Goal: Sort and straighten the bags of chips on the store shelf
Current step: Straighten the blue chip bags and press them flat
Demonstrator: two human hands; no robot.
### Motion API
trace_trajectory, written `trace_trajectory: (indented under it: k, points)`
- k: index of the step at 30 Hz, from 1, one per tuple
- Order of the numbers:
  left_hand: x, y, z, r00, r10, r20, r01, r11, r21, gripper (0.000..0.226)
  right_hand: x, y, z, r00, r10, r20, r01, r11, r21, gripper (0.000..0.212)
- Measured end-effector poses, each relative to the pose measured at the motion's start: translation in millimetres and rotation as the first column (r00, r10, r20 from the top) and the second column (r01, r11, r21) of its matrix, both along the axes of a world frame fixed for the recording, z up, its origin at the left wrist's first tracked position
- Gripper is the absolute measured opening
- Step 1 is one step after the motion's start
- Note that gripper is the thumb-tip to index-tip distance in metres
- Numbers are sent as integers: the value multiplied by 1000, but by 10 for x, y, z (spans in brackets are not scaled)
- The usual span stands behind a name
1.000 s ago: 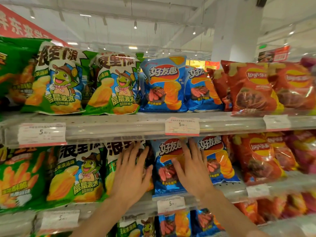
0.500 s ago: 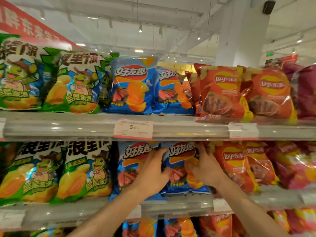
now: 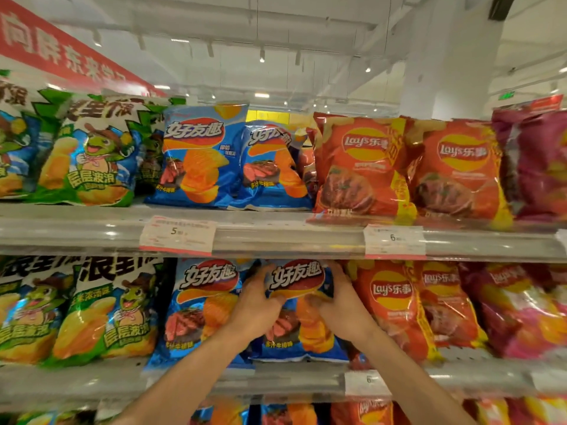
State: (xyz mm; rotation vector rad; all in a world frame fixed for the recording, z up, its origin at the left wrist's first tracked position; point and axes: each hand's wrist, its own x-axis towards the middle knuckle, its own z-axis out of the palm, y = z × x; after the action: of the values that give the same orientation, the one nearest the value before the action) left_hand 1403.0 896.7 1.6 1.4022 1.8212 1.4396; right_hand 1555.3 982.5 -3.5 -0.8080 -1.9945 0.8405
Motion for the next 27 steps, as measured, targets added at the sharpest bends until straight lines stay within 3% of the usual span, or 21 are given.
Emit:
trace_trajectory:
  k: [9,17,20,24,27]
  points:
    - [-151,93,28,996,-68,65,71,996,-53,56,200,-39,41,995,2,-96,-1,1000,6,74]
    - [-232,85,61,981,-168,97,176,981,-79,89,168,-6,21,988,-35,-150,23,996,-85,65]
    - [-252,90,34,974,-206,91,214,974,-80,93,190,38,28,992,-9,-130,-8,992,-127,65]
    - [-263,80,28,971,-228,66,232,971,-53,76,245,73,132,994,97,-58,-107,974,-200,78]
    - [-293,80,20,978,-199,59,202,978,-46,79,244,64,204,987,159,13,-152,964,-218,80]
